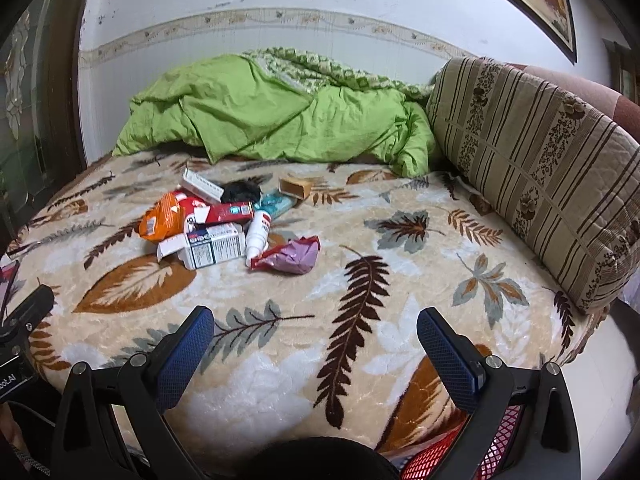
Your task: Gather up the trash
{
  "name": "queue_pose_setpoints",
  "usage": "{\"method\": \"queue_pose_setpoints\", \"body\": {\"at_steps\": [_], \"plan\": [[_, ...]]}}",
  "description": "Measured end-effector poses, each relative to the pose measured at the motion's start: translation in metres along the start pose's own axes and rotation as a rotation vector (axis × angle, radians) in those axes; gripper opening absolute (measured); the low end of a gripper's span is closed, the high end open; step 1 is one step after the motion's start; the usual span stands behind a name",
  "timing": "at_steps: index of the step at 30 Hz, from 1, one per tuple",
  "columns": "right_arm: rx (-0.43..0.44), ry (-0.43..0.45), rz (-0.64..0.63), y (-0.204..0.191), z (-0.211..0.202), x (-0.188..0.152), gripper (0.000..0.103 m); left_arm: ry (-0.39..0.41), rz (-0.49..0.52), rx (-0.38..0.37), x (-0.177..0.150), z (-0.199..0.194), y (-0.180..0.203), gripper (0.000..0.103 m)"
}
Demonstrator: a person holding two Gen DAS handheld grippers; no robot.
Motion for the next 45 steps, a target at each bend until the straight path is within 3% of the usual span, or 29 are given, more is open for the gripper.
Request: {"method": "queue_pose_setpoints", "body": {"at_steps": [31,45], "plan": [[0.003,-0.006,-0.033,-0.005,-0.001,0.000,0.102,-0.001,-0.001,-0.003,0.000,0.000,-0.001,0.103],[0.059,-0.081,-0.010,-0.004,0.012,-0.001,0.102,-0.115,-0.042,-0.123,-0.008,0.020,0.002,0.103]]}}
Point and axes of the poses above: each gripper's, at about its wrist camera, not at the fingertips, and z roughly the way its jaws point, y to its right, x to its top, the point moved 8 cm from there along z, roughly the way its jaws point, and after that the axes turned 8 degrees about -x, right-handed, at the moved point
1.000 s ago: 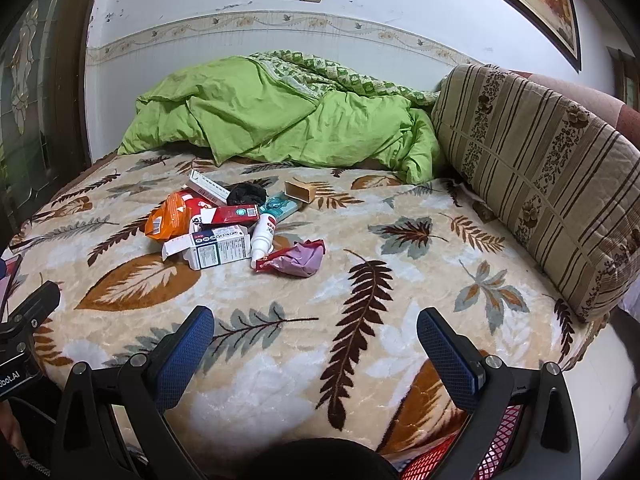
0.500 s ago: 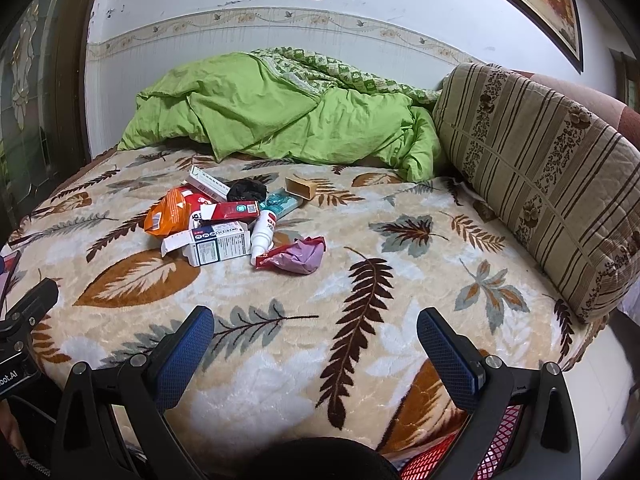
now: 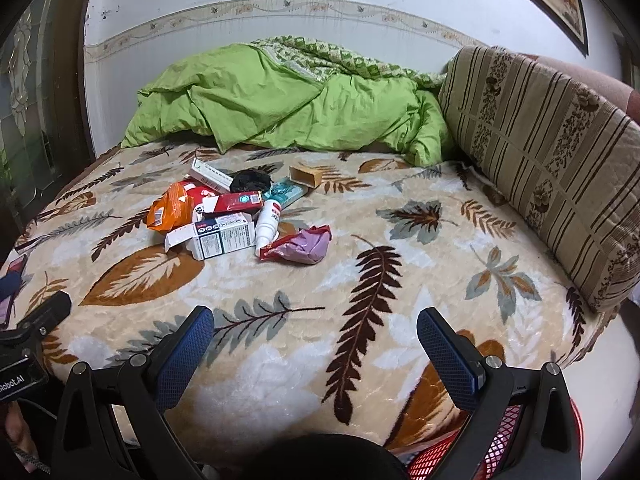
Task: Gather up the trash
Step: 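Grasp the white medicine box with the left tool while the right tool grasps the red-pink bag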
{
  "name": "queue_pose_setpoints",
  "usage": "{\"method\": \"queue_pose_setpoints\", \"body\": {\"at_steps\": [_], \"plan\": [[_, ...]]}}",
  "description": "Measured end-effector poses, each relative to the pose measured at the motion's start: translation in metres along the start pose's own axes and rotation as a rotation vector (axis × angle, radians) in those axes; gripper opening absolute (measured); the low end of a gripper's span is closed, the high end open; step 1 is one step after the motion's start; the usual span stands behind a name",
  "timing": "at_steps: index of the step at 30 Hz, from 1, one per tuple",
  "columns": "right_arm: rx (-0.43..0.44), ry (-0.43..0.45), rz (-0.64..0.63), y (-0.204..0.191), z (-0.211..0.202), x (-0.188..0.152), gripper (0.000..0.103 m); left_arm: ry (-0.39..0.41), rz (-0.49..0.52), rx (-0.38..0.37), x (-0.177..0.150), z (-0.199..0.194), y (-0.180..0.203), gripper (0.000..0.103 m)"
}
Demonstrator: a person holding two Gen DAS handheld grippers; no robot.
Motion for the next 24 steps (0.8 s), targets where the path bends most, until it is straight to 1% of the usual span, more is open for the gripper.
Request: {"method": "queue_pose_setpoints", "body": {"at_steps": [1,3,5,6,7,9,10,12,16,19,22,24], "plan": [[0.012,-0.013,0.005,0.000,0.002,-0.001,0.102,-0.010,-0.003,-0.015,0.000,0.003,0.001,0.103],[0.032,-0.032,0.013,0.000,0.005,0.000,0.102,-0.030,-0.012,-0.041,0.001,0.009,0.002,0.096],[0.069,-0.058,0.029,0.000,0.010,0.000,0.100,-0.075,-0.024,-0.078,0.001,0.020,0.003,0.092],[0.094,-0.074,0.043,-0.001,0.014,0.000,0.099,-0.089,-0.026,-0.091,0.002,0.024,0.005,0.087],[0.117,-0.091,0.055,-0.001,0.017,0.001,0.097,-0.112,-0.028,-0.120,0.003,0.031,0.007,0.085],[0.160,-0.126,0.086,-0.004,0.026,0.003,0.093,-0.137,-0.019,-0.148,0.007,0.041,0.012,0.073],[0.181,-0.147,0.107,-0.004,0.032,0.005,0.090,-0.148,-0.013,-0.162,0.011,0.049,0.014,0.071],[0.213,-0.185,0.159,-0.004,0.045,0.010,0.089,-0.179,-0.008,-0.199,0.015,0.061,0.019,0.065],[0.259,-0.241,0.261,-0.001,0.073,0.021,0.085,-0.193,0.029,-0.240,0.035,0.092,0.032,0.064],[0.277,-0.259,0.329,0.001,0.092,0.030,0.085,-0.195,0.053,-0.249,0.047,0.114,0.040,0.064],[0.252,-0.269,0.375,0.003,0.115,0.039,0.085,-0.219,0.052,-0.243,0.056,0.144,0.041,0.063],[0.238,-0.302,0.412,0.003,0.135,0.039,0.085,-0.232,0.041,-0.238,0.060,0.159,0.039,0.059]]}}
Point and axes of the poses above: each gripper's, at about its wrist camera, not at the fingertips, and z roughly the way its jaws point, y to its right, x to its top, the point moved 8 cm from there along z, roughly the way its jaws point, and after that the axes turned 8 degrees about -x, right-handed, at the moved point
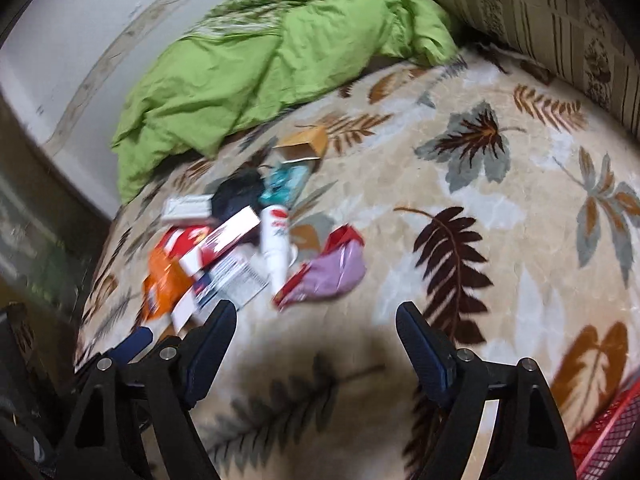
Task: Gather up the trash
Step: 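Grasp the white medicine box with the left tool while the right tool grasps the red-pink bag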
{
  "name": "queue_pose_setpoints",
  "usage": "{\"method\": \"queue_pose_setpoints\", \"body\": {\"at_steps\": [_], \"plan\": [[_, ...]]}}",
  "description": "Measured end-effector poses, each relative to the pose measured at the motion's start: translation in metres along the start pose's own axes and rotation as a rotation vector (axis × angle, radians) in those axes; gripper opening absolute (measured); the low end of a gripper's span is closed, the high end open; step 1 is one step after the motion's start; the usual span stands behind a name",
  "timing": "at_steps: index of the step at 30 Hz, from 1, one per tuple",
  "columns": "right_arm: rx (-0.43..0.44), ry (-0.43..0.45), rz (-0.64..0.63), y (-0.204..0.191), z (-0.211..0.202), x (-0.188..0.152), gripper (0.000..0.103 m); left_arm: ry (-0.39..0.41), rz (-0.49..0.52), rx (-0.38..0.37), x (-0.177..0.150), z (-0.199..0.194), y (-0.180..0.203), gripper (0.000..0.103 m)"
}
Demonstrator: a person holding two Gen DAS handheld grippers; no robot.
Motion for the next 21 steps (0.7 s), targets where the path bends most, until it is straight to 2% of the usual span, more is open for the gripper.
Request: {"method": "queue_pose_setpoints", "body": {"at_steps": [4,8,9,10,11,15,18,21], "plan": [[-0.032,-0.022,0.012,0.002,0.027,0.007,0.084,-0.008,-0.014,0.013,0.011,0.022,-0.011,0.059],[-0.007,-0.078,0.020,0.000,0.049,0.008,0.079,-0.017,-0.004,0.028,0.018,0.039,-0.019,0.059],[-0.005,-0.086,0.008,-0.002,0.052,0.007,0.071,-0.021,-0.002,0.019,0.019,0.041,-0.019,0.059],[0.006,-0.095,0.003,-0.004,0.054,0.006,0.056,-0.022,0.001,0.015,0.020,0.042,-0.018,0.059],[0.009,-0.094,0.004,-0.003,0.055,0.005,0.053,-0.023,0.008,0.007,0.019,0.042,-0.016,0.059],[0.006,-0.063,-0.003,-0.001,0.050,0.008,0.046,-0.041,0.029,-0.049,0.012,0.039,-0.002,0.054],[-0.014,-0.011,-0.012,0.002,0.039,0.013,0.046,-0.077,0.038,-0.171,0.000,0.031,0.018,0.054],[-0.033,0.036,-0.025,0.003,0.029,0.017,0.045,-0.071,0.071,-0.163,-0.005,0.028,0.029,0.054]]}}
Point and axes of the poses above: each gripper's, at about its wrist camera, not at the fingertips, and z roughly the way its jaws point, y to its right, x to its top, the point moved 8 cm from there along z, roughly the way its jaws point, and after that the axes turned 8 degrees about -x, right-handed, at the moved point
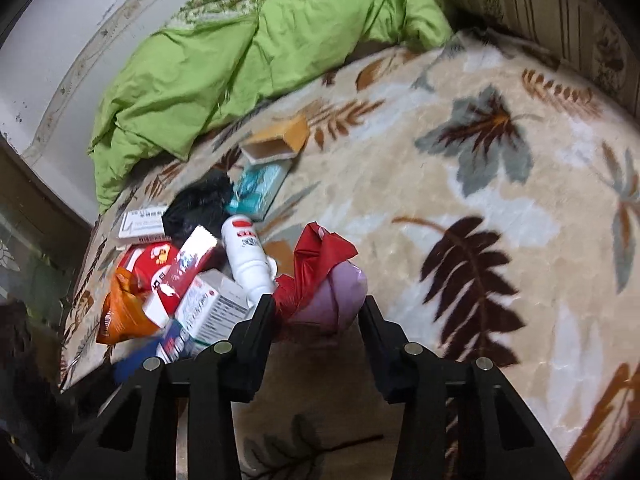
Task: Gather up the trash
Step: 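Grasp the white medicine box with the left tool while the right tool grasps the red-pink bag, then lift the white box with the left tool while the right tool holds the red-pink bag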
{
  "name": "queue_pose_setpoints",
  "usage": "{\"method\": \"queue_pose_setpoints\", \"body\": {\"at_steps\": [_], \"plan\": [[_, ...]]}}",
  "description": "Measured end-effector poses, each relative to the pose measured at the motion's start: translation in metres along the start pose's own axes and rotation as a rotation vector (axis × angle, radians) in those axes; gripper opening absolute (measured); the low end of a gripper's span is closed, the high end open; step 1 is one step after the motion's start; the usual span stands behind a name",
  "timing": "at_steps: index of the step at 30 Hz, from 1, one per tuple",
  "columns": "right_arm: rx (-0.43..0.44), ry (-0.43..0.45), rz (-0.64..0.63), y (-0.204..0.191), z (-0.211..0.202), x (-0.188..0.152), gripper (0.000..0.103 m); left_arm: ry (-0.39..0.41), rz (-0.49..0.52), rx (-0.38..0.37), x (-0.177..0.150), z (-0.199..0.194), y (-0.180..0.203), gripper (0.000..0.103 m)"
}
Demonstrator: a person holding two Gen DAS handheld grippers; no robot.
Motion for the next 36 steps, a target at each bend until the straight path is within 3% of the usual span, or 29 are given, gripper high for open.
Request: {"method": "queue_pose_setpoints", "body": {"at_steps": [8,11,17,20,24,29,36], "plan": [[-0.033,0.034,-0.014,0.001,-0.006,0.003,0.045,-0.011,-0.036,0.067,0.011,0.022,-0.011,0.053],[-0.032,0.027,-0.010,0.001,-0.006,0.001,0.046,-0.022,-0.029,0.063,0.008,0.027,-0.009,0.042],[-0.035,0.044,-0.035,-0.001,-0.015,-0.003,0.046,0.040,-0.018,0.062,0.005,0.005,-0.002,0.033],[-0.025,0.056,-0.062,-0.005,-0.023,-0.007,0.046,0.076,-0.019,0.091,0.000,-0.014,-0.003,0.033],[0.011,0.047,-0.125,-0.017,-0.033,-0.018,0.046,0.080,-0.135,0.046,-0.021,-0.039,-0.009,0.033],[0.050,0.027,-0.203,-0.029,-0.043,-0.035,0.046,0.042,-0.227,0.114,-0.057,-0.059,-0.025,0.033],[0.060,-0.064,-0.304,-0.048,-0.025,-0.053,0.046,0.007,-0.279,0.120,-0.066,-0.048,-0.041,0.033]]}}
Point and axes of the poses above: each gripper's, at about its wrist camera, not at the fingertips, and z roughly the way its jaws point, y to its right, x to its top, the point moved 8 cm from there along z, roughly the way its jaws point, and after that the axes turned 8 degrees about -x, right-handed, at the moved point
